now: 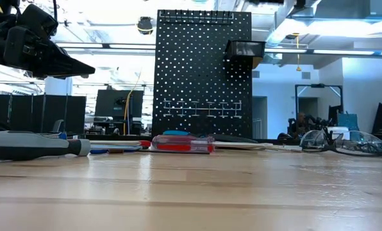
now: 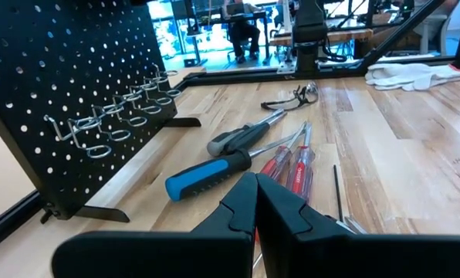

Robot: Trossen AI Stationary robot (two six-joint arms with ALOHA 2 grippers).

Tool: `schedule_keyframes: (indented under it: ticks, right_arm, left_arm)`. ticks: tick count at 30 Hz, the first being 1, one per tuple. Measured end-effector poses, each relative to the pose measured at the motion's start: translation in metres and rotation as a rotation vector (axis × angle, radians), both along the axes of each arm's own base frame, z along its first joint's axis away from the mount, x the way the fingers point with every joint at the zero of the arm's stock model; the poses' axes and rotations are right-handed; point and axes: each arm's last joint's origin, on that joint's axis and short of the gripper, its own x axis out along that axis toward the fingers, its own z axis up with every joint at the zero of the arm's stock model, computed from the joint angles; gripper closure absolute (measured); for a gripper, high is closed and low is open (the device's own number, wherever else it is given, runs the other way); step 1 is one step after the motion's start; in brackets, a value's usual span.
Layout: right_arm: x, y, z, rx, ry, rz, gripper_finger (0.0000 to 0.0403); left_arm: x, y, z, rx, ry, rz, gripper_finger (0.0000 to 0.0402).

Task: Hang tools onto peg board
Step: Put the extension bar into the bin of the pegboard

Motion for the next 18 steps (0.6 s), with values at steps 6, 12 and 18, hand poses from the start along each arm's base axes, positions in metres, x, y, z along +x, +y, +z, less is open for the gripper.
schedule_keyframes:
  ticks: [6, 12, 18]
  right_arm:
    - [0.002, -0.024, -0.004, 0.129, 0.11, -0.056, 0.0365]
    - [0.005, -0.042, 0.014, 0.24, 0.154, -0.051, 0.0365]
    - [0.012, -0.057, 0.023, 0.349, 0.23, -0.064, 0.0365]
  left_arm:
    - [0.0, 0.0, 0.0, 0.0, 0.0, 0.0, 0.0402]
    - [0.0, 0.0, 0.0, 0.0, -0.001, 0.0, 0.0402]
    - [0.0, 0.0, 0.0, 0.0, 0.0, 0.0, 0.0402]
